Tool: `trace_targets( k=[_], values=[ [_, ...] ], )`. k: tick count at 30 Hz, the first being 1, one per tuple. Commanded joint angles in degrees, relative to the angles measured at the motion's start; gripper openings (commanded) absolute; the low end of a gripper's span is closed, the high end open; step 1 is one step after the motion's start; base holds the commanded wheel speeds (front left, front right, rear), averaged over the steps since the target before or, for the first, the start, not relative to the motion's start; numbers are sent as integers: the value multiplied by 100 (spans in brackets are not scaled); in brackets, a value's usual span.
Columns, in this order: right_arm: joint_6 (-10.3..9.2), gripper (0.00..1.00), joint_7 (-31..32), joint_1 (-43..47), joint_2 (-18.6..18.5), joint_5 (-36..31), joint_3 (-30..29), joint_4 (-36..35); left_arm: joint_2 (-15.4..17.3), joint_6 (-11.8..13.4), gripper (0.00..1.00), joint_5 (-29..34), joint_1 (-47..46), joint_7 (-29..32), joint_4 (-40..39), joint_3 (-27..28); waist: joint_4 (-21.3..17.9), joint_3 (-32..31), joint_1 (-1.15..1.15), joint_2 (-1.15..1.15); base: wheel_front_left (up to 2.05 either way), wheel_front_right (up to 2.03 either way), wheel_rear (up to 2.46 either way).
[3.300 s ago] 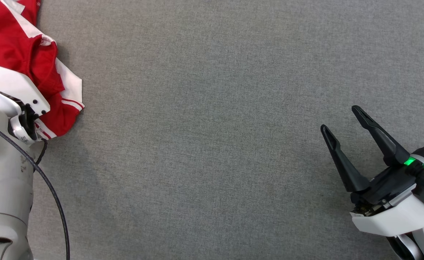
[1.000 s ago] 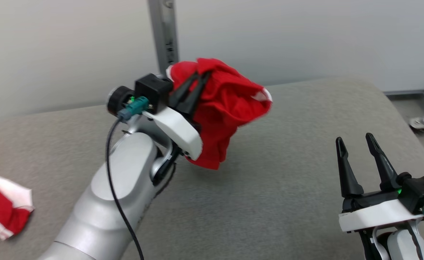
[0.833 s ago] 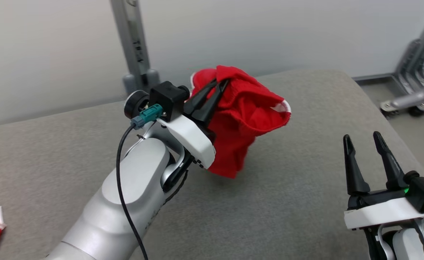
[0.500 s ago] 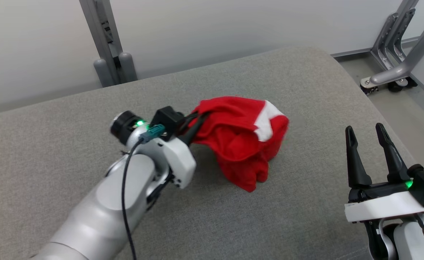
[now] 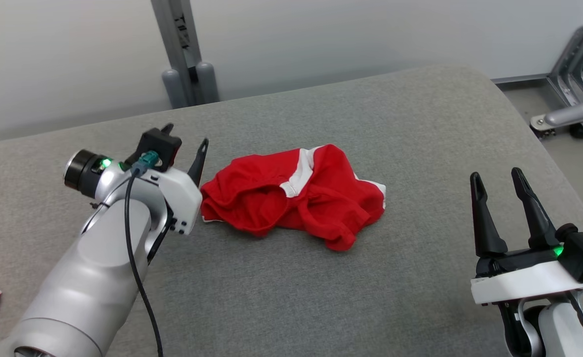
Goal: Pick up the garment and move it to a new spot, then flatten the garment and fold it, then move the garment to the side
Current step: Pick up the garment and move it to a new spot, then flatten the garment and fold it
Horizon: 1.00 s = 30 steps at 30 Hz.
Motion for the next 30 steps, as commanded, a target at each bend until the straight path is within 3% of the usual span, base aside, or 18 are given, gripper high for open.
trace_targets(
  k=[1,6,7,9,14,20,30],
  values=[
    [4,100,-12,38,-37,-31,-9,-31,25,137,100,-51,4,-28,-205,168,148,-105,0,0,0,0,0],
    [4,100,-11,165,-97,-16,82,-217,66,748,100,-291,482,-23,-1264,1221,452,-344,0,0,0,0,0],
    [4,100,-11,165,-97,-16,82,-217,66,748,100,-291,482,-23,-1264,1221,452,-344,0,0,0,0,0],
    [3,100,-12,245,-247,39,200,-352,106,984,100,-202,733,-25,-1725,1616,584,-416,0,0,0,0,0],
    [2,100,-12,483,-430,61,36,-438,65,1169,100,61,1675,-25,-2848,2344,882,-567,0,0,0,0,0],
    [2,100,-12,650,-354,-92,-87,-352,-213,1260,100,448,3091,-26,-3976,3066,1125,-712,0,0,0,0,0],
    [2,100,-12,839,-323,-276,-64,-17,-616,847,100,1226,4887,-26,-5067,3608,1412,-817,0,0,0,0,0]
  ],
)
